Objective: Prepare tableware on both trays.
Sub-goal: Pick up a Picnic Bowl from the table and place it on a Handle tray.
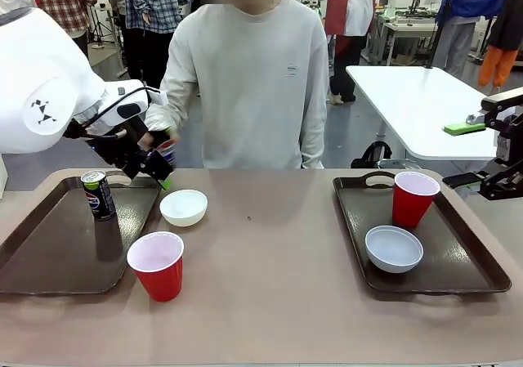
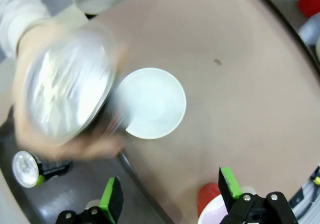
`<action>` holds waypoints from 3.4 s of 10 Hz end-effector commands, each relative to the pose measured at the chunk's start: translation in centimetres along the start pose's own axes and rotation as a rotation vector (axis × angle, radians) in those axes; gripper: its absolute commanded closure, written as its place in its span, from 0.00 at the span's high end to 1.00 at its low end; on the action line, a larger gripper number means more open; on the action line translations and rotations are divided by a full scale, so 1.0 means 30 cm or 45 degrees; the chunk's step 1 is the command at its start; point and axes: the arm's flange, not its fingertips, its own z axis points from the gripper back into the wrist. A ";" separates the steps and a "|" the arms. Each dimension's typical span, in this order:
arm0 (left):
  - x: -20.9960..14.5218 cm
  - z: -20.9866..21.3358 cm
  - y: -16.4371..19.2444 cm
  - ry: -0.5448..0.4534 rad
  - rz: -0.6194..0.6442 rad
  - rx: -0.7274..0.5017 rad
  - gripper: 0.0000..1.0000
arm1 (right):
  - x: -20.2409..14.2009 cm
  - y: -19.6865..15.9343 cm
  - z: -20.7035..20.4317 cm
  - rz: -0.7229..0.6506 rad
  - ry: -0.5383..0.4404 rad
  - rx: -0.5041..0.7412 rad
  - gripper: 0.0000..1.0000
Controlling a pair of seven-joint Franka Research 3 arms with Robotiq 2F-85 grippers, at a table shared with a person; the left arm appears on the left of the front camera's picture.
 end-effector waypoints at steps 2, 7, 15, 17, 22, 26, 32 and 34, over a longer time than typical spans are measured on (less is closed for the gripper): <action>-0.254 0.217 -0.039 0.058 -0.187 0.097 1.00 | -0.005 -0.010 0.009 0.016 0.019 -0.019 0.76; -0.317 0.248 0.003 0.018 -0.184 0.160 1.00 | -0.005 -0.010 0.009 0.016 0.019 -0.019 0.76; -0.242 0.323 -0.010 0.021 -0.173 0.158 1.00 | -0.005 -0.010 0.009 0.016 0.019 -0.019 0.76; -0.242 0.323 -0.010 0.021 -0.173 0.158 1.00 | -0.005 -0.010 0.009 0.016 0.019 -0.019 0.76; -0.240 0.318 -0.008 0.022 -0.172 0.155 1.00 | -0.005 -0.010 0.009 0.016 0.019 -0.019 0.76; -0.120 0.152 -0.065 0.050 -0.159 0.147 1.00 | -0.005 -0.010 0.009 0.016 0.019 -0.019 0.76; -0.083 0.033 -0.111 0.054 -0.123 0.152 1.00 | -0.005 -0.010 0.009 0.016 0.019 -0.019 0.76; -0.083 0.033 -0.111 0.054 -0.123 0.152 1.00 | -0.005 -0.010 0.009 0.016 0.019 -0.019 0.76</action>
